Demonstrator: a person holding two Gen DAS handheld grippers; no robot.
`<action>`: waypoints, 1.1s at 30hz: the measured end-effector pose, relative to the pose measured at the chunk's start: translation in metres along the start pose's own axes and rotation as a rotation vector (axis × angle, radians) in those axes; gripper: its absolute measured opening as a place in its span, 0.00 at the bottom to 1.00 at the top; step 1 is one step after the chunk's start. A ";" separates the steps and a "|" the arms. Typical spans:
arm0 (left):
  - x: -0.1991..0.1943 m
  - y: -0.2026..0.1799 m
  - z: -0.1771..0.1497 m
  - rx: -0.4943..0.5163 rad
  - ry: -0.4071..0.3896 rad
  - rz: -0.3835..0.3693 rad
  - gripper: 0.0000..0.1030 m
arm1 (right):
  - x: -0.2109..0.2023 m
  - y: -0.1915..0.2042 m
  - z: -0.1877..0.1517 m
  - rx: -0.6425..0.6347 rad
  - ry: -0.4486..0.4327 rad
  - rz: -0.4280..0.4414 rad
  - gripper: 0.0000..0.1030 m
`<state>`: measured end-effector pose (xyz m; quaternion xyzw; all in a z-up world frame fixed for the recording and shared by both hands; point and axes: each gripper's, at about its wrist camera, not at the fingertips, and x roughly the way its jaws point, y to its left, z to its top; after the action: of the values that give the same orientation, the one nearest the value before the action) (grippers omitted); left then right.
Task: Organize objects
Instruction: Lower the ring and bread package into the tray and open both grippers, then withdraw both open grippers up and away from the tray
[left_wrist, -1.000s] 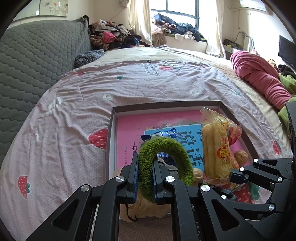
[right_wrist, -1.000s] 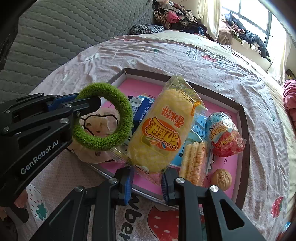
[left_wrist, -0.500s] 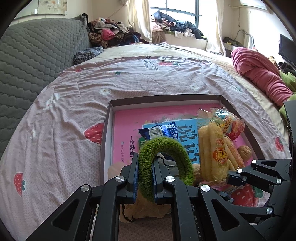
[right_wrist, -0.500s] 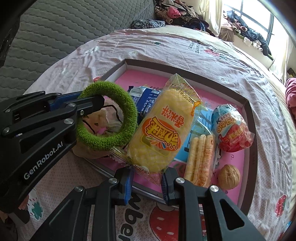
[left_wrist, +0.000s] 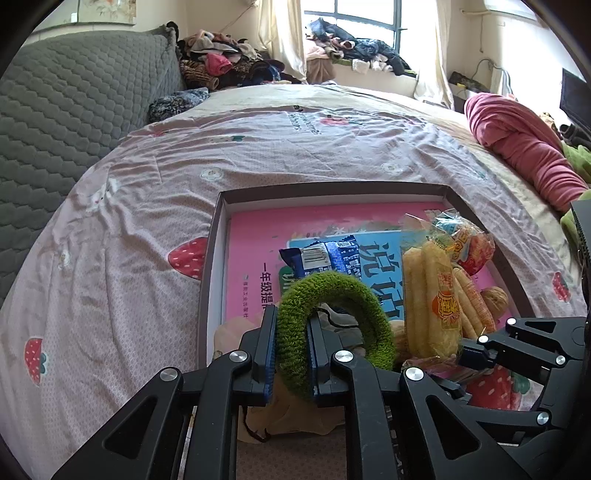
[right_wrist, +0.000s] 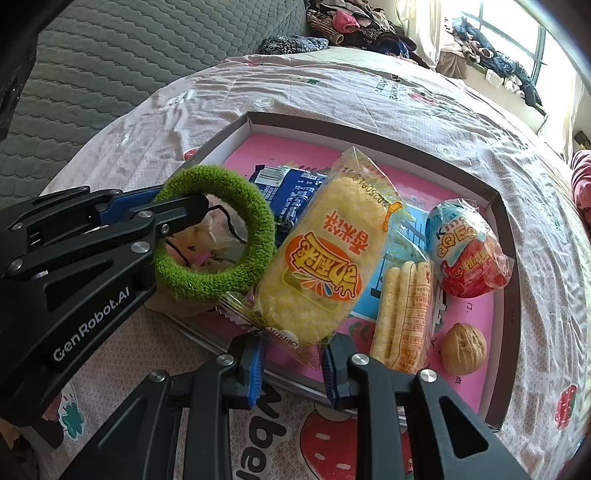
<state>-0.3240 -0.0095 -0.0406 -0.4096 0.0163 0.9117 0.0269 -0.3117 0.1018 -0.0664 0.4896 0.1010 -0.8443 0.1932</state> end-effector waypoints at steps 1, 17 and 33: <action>0.001 0.000 0.000 -0.003 0.002 0.002 0.15 | 0.000 0.000 0.000 0.002 0.000 0.001 0.26; 0.002 0.000 -0.003 -0.007 0.007 0.006 0.24 | -0.002 -0.002 0.000 0.014 -0.005 -0.003 0.26; -0.005 0.004 -0.004 -0.002 0.003 0.010 0.59 | -0.012 -0.001 0.003 0.015 -0.014 -0.012 0.27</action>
<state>-0.3182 -0.0143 -0.0390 -0.4108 0.0174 0.9113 0.0218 -0.3085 0.1042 -0.0542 0.4845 0.0963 -0.8496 0.1852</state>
